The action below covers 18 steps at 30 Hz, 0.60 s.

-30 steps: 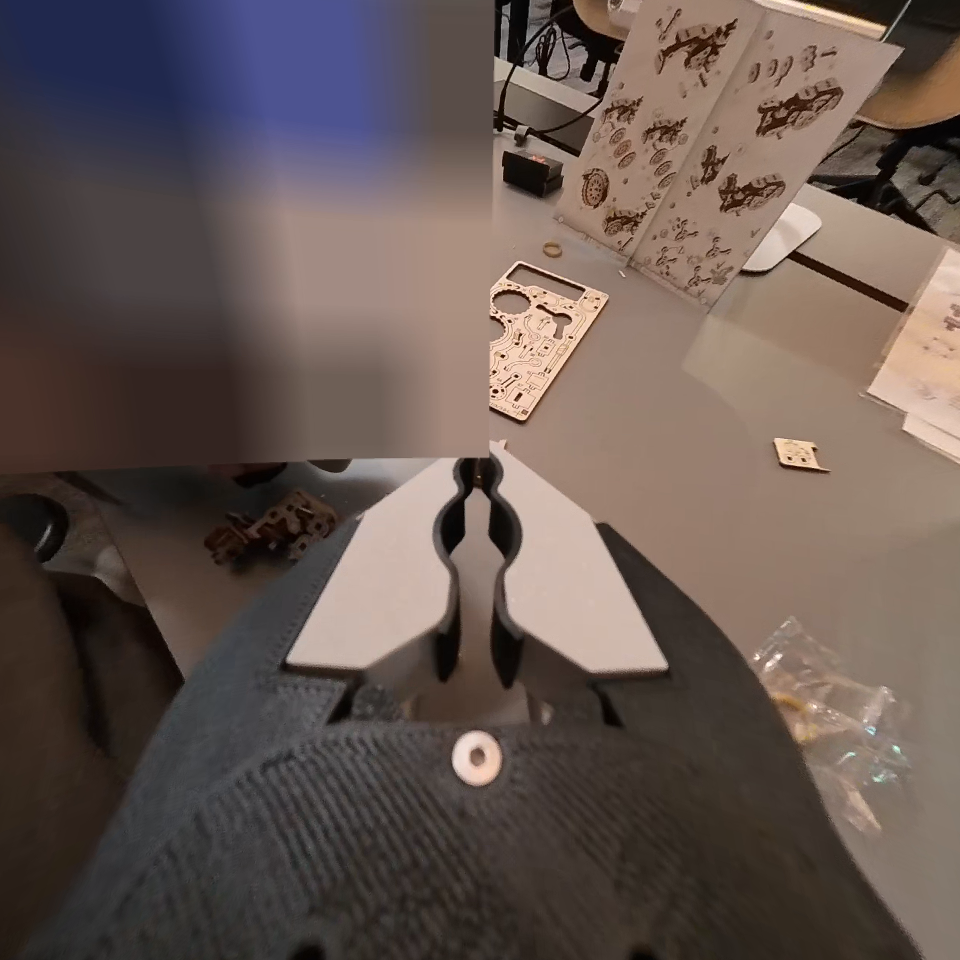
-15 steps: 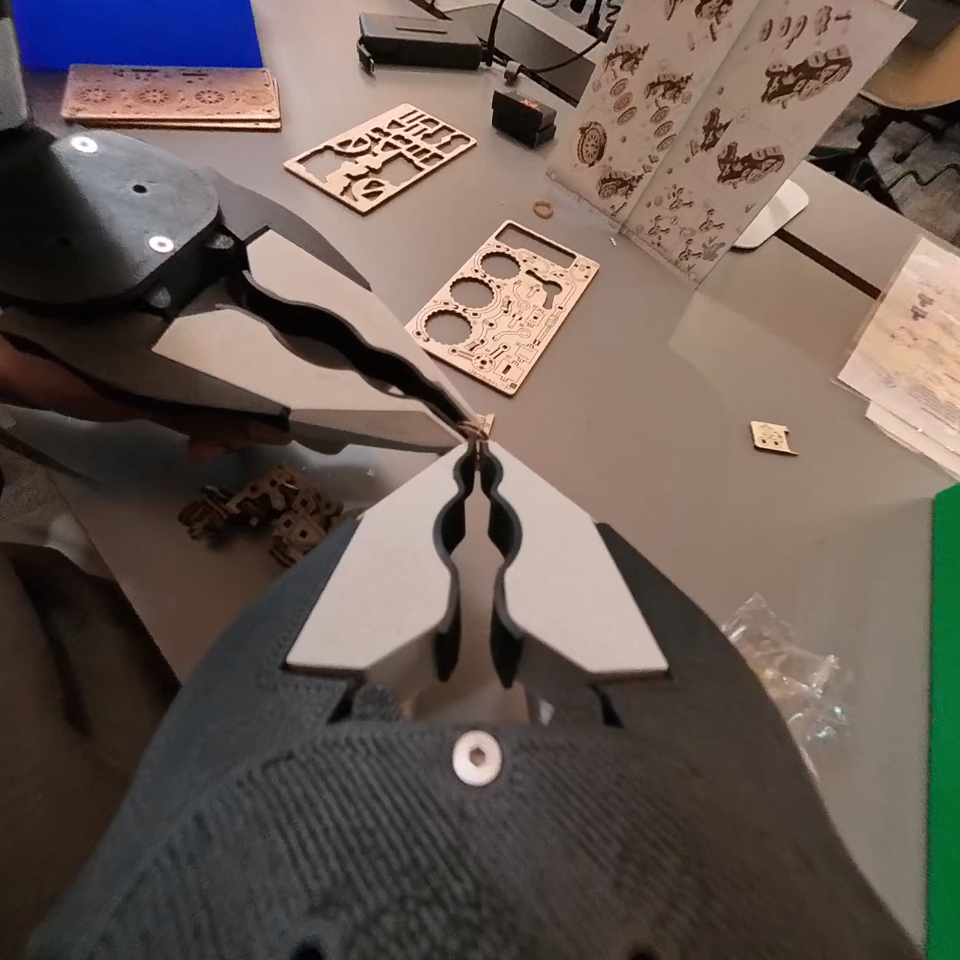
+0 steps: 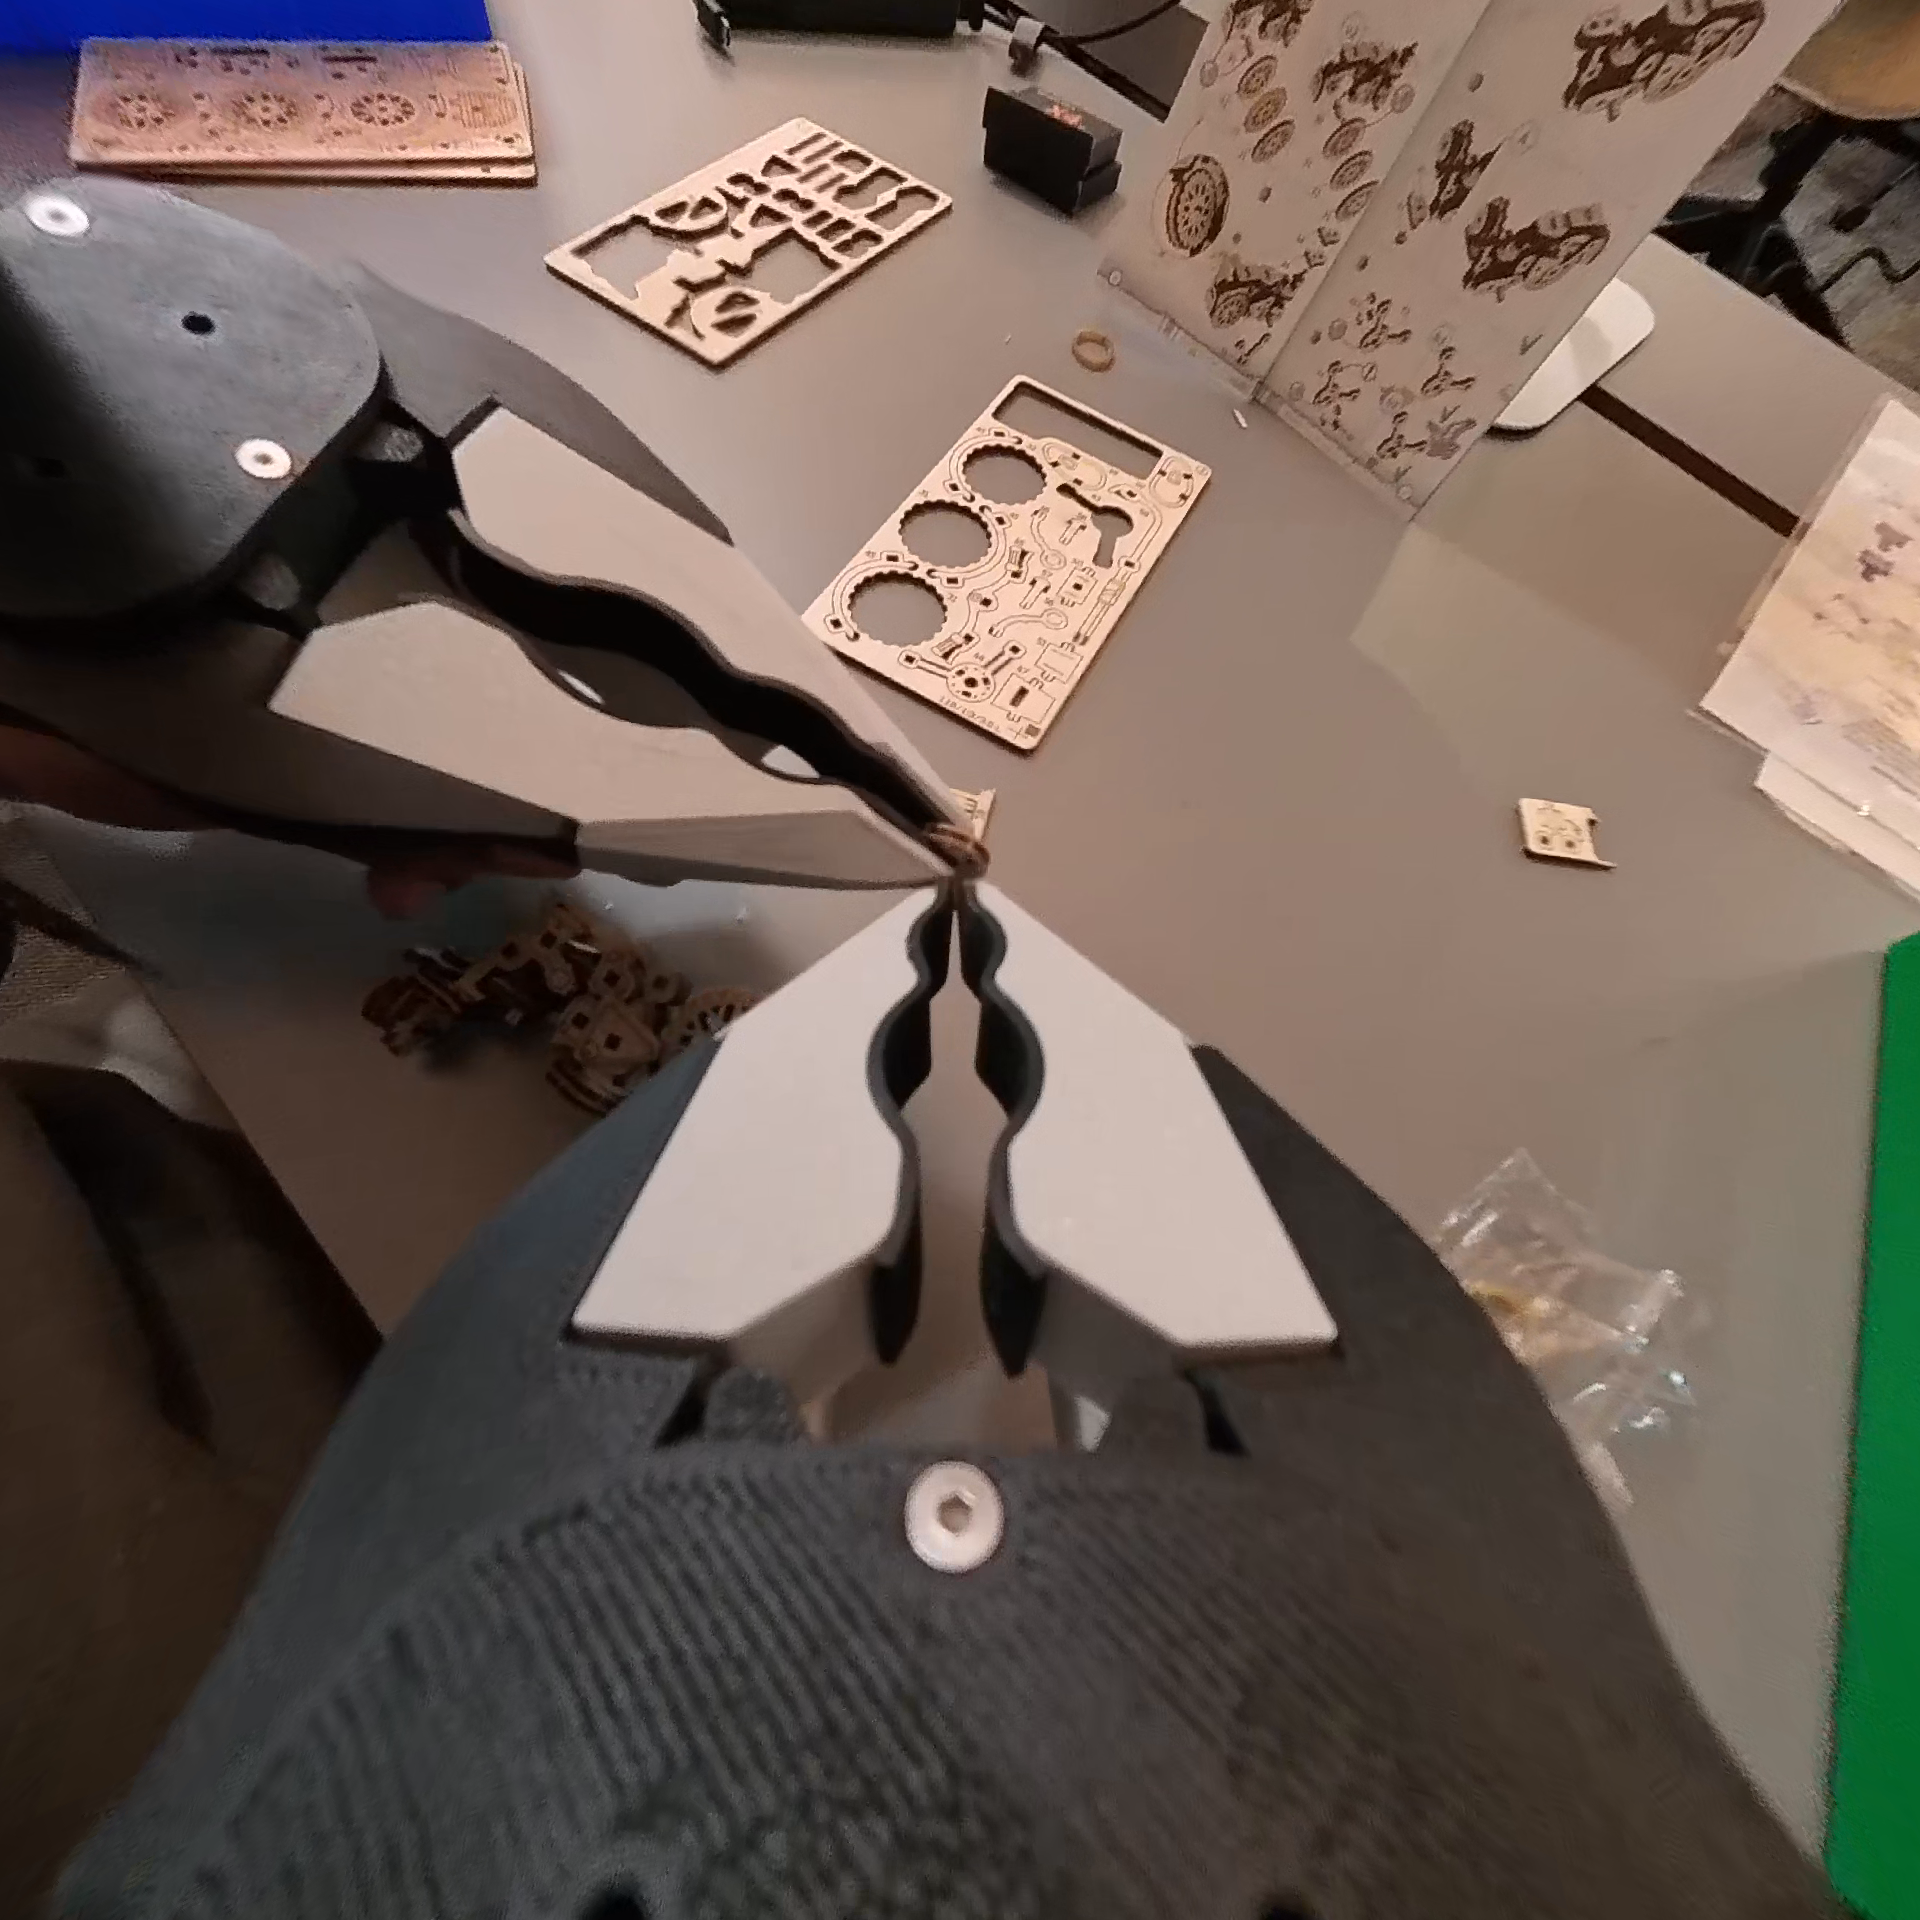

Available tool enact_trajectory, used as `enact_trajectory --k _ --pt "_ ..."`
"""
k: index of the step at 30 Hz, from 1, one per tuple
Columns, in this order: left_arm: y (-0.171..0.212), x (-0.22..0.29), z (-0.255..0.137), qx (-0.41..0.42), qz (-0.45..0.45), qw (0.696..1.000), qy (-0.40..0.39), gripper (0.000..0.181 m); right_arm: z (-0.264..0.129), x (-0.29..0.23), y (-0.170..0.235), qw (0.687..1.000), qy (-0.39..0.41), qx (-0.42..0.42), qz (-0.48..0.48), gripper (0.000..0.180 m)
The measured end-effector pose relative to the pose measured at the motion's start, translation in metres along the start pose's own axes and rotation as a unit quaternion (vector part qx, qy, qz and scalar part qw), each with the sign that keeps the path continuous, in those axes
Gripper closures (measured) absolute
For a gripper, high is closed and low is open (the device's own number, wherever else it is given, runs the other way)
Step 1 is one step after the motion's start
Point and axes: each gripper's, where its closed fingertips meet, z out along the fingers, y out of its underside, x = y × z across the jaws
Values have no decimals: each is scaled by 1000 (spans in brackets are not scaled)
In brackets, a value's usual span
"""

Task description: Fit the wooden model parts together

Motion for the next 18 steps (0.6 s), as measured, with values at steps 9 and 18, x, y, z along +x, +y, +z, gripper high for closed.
enact_trajectory --k 9,18 --pt "0 -1 -1 -3 -59 998 19 181 -3 0 -6 1000 8 11 -8 180" --pt "0 1 -2 -6 -24 1000 13 181 -4 0 -5 1000 10 9 -8 180"
